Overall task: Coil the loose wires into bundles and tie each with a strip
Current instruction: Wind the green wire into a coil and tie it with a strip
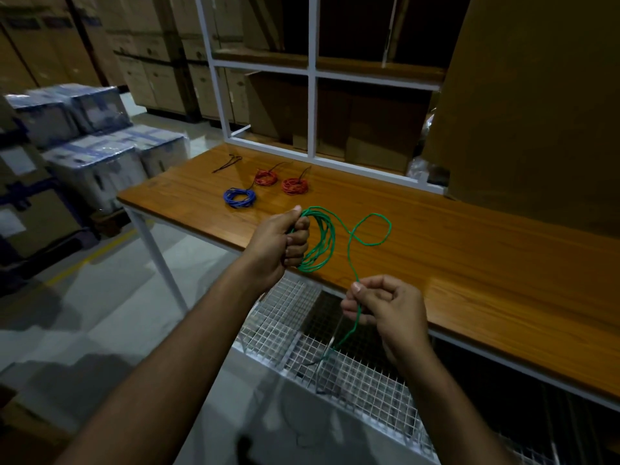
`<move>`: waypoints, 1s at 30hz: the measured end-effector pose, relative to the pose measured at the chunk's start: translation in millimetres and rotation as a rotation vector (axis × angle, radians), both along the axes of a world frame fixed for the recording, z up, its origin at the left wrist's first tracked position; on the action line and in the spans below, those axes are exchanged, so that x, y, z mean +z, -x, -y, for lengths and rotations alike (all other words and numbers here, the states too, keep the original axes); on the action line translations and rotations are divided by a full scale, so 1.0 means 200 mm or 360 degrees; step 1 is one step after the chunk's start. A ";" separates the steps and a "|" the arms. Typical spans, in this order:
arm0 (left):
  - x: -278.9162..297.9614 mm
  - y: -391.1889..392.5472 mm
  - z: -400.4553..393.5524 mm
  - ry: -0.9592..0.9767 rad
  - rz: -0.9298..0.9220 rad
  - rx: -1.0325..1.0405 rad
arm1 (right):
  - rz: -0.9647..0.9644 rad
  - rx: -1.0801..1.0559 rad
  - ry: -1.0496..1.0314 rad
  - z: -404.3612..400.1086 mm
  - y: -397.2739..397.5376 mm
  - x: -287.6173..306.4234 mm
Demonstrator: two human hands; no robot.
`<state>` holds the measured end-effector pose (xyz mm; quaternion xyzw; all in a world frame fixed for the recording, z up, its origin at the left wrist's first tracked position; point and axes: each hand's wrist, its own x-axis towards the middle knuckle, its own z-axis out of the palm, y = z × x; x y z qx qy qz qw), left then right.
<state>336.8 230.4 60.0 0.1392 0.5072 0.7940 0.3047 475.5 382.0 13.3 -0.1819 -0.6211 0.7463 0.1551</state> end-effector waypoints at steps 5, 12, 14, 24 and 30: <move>-0.07 0.00 -0.04 0.0159 -0.0127 0.0105 | -0.0100 0.0030 -0.0255 0.03 -0.02 0.13; -0.13 -0.05 -0.06 0.0221 -0.0275 0.0065 | 0.0007 -0.0591 0.0129 -0.26 0.08 0.14; -0.12 -0.06 -0.07 0.0140 -0.0261 0.0031 | 0.0223 -0.0670 0.0052 -0.33 0.12 0.05; -0.03 0.01 -0.11 -0.0191 -0.0054 0.0057 | 0.0743 0.1047 -0.1633 -0.12 0.03 0.08; -0.13 -0.03 -0.16 -0.0142 0.0134 -0.0028 | -0.0086 0.0987 -0.1746 -0.06 0.04 0.34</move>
